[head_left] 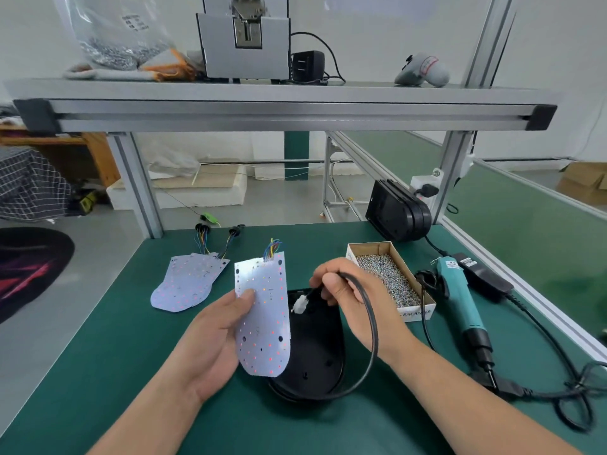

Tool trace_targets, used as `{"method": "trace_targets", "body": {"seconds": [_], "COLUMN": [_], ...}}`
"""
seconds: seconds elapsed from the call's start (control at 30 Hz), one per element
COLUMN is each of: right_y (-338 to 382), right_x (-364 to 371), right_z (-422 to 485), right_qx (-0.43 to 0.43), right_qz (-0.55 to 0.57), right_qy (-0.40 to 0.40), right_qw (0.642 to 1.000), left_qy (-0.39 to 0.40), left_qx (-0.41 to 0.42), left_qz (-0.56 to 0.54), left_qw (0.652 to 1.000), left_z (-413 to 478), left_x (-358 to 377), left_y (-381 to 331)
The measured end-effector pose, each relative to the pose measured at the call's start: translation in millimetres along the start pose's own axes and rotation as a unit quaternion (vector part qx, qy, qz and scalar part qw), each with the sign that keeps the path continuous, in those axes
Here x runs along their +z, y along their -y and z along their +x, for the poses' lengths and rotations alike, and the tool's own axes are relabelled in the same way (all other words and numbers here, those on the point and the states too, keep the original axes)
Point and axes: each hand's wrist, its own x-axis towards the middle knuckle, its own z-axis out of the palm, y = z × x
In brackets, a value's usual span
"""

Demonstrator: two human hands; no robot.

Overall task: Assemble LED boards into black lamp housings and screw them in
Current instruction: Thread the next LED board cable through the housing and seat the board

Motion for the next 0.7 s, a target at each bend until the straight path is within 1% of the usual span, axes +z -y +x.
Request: {"method": "trace_targets", "body": {"seconds": [0.13, 0.2, 0.3, 0.37, 0.43, 0.5, 0.53, 0.63, 0.7], "right_y": [10, 10, 7, 1, -4, -6, -6, -2, -1], "right_x": [3, 4, 2, 1, -2, -6, -9, -8, -4], "right_z": [-1, 0, 3, 4, 6, 7, 8, 7, 8], "right_qx": [-0.016, -0.022, -0.011, 0.022, 0.081, 0.112, 0.106, 0.053, -0.012], "right_qz": [-0.006, -0.008, -0.006, 0.002, 0.059, 0.114, 0.095, -0.033, -0.135], "right_qy": [0.088, 0.105, 0.093, 0.076, 0.04, 0.037, 0.038, 0.034, -0.005], "right_qw": [0.996, 0.994, 0.996, 0.997, 0.994, 0.987, 0.989, 0.997, 0.991], "left_qy": [0.016, 0.033, 0.043, 0.045, 0.041, 0.036, 0.036, 0.044, 0.048], "left_qx": [0.001, -0.002, -0.001, -0.003, -0.003, -0.002, -0.001, 0.016, 0.041], "left_qz": [0.029, 0.041, 0.05, 0.05, 0.047, 0.046, 0.048, 0.049, 0.045], "left_qw": [0.999, 0.999, 0.998, 0.998, 0.998, 0.998, 0.998, 0.998, 0.997], "left_z": [3, 5, 5, 6, 7, 7, 6, 6, 6], "left_x": [4, 7, 6, 5, 6, 8, 8, 10, 10], "left_y": [0, 2, 3, 5, 7, 9, 9, 10, 10]}}
